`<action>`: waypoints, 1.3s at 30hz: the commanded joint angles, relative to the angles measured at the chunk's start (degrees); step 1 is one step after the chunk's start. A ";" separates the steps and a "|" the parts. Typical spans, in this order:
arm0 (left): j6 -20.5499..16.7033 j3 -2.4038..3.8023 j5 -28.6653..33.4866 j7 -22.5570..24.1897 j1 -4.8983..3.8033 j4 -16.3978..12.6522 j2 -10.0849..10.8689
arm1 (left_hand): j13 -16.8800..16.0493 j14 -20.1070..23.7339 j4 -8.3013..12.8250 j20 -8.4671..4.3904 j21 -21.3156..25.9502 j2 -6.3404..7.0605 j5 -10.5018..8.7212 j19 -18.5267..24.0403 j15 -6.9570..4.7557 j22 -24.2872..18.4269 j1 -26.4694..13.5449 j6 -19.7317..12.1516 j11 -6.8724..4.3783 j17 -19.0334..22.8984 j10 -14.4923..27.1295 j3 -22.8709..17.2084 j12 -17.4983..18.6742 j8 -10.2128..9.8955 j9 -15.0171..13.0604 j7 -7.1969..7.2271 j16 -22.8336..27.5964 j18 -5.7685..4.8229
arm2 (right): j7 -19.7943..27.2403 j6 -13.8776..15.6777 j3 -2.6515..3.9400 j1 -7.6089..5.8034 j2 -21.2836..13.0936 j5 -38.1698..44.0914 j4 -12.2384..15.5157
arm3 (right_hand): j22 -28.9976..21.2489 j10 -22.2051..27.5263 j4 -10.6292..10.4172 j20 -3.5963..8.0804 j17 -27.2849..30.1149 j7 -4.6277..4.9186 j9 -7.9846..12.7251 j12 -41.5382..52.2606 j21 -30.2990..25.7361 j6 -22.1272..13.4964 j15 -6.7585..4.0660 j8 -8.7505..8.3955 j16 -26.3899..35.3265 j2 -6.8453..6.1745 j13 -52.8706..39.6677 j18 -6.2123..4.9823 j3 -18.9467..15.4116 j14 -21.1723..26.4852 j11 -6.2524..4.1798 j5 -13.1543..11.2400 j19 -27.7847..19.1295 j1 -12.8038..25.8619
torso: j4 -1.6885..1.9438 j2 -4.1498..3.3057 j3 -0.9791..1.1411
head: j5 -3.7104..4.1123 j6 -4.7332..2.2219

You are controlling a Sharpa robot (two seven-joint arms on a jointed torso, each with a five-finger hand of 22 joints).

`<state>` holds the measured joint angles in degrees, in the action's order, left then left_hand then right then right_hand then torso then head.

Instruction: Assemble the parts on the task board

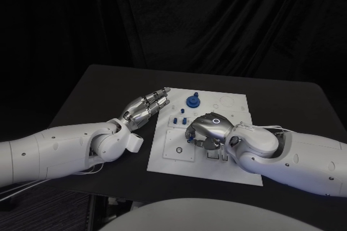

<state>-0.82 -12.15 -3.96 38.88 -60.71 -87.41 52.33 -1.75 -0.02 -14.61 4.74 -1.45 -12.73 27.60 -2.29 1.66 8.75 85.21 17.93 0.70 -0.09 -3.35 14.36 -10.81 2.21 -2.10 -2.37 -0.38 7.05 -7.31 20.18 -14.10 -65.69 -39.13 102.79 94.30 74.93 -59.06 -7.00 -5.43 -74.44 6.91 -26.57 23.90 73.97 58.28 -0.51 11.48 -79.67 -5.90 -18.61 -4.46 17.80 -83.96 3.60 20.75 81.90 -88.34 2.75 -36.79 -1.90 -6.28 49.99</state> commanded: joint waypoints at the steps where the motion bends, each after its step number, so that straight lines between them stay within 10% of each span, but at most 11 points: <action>1: 0.56 0.05 0.20 4.10 0.08 -0.05 -0.13 | 0.08 0.02 0.05 0.51 0.02 -0.02 0.39 0.14 0.61 0.00 0.61 -0.18 0.40 0.09 0.22 -0.33 0.38 -0.05 -0.05 -0.34 0.38 -0.20 | -0.71 -0.40 0.02 0.27 0.23 0.66 -0.22 | 10.24 -0.46 0.38 0.01 0.05 0.33 -0.05 -0.26 -0.20 0.15 -0.19 -0.30 0.28 0.00 -0.08 0.80 -0.06 -0.95 -0.12 -0.38 0.06 -0.41 | 0.00 -0.03 0.03 | -0.21 0.01; 28: 1.23 0.05 0.21 3.46 0.23 0.57 -0.73 | 0.10 0.02 0.24 1.13 0.00 -0.06 0.42 0.09 1.06 -0.03 0.73 -0.22 0.54 0.09 0.35 -0.45 0.53 -0.06 -0.06 -0.49 0.38 0.03 | -0.57 -1.93 0.02 1.47 1.83 0.66 -2.27 | 10.08 0.59 0.00 -0.31 0.54 0.74 0.87 -1.85 -0.82 -1.29 0.26 -2.15 0.64 -0.36 0.65 0.72 -0.16 -0.61 0.45 -1.88 -0.31 0.36 | 0.17 -0.05 0.04 | -0.26 0.01; 33: 1.37 0.05 0.21 3.40 0.28 0.70 -0.80 | 0.08 0.02 0.32 1.39 0.00 -0.08 0.42 0.07 1.22 -0.06 0.77 0.40 0.68 0.09 0.34 -0.52 0.44 0.05 -0.14 -0.61 0.38 0.13 | -1.59 -3.48 0.02 1.72 1.58 0.66 -2.09 | 8.63 8.77 -1.49 -0.62 3.71 -0.17 4.02 -5.34 -6.06 -10.64 0.63 -7.78 3.09 -2.38 1.64 -0.35 -1.27 1.70 2.09 -7.05 -3.35 2.51 | 0.10 0.01 0.04 | -0.39 0.01; 39: 1.51 0.05 0.21 3.39 0.41 0.94 -0.95 | 0.09 0.02 0.35 1.48 0.00 -0.08 0.41 0.06 1.28 -0.06 0.77 0.53 0.72 0.09 0.36 -0.53 0.47 0.08 -0.17 -0.65 0.38 0.16 | -2.05 -2.69 0.02 1.80 1.01 0.66 -1.87 | 7.12 19.80 -3.12 -1.36 6.67 -3.09 7.69 -3.21 -12.46 -19.26 1.39 -7.64 4.99 -2.58 -0.93 -1.43 -7.15 4.71 2.91 -11.44 -6.80 3.06 | 0.13 0.07 -0.01 | -0.26 0.01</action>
<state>-0.18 -12.14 -3.94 38.89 -60.40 -86.42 51.51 -1.74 -0.03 -14.30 5.97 -1.45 -12.96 27.82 -2.30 2.46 8.76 85.44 18.17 1.11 -0.06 -2.94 14.03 -10.58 2.21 -2.19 -3.01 -0.38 7.06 -7.70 18.58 -13.91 -64.20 -37.91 102.97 92.30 74.90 -40.15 -9.94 -6.88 -67.96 4.09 -19.19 20.30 61.95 39.56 0.83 3.81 -74.79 -8.58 -19.23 -5.43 11.27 -79.54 6.49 9.63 75.42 -85.62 2.88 -36.77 -1.87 -6.61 49.99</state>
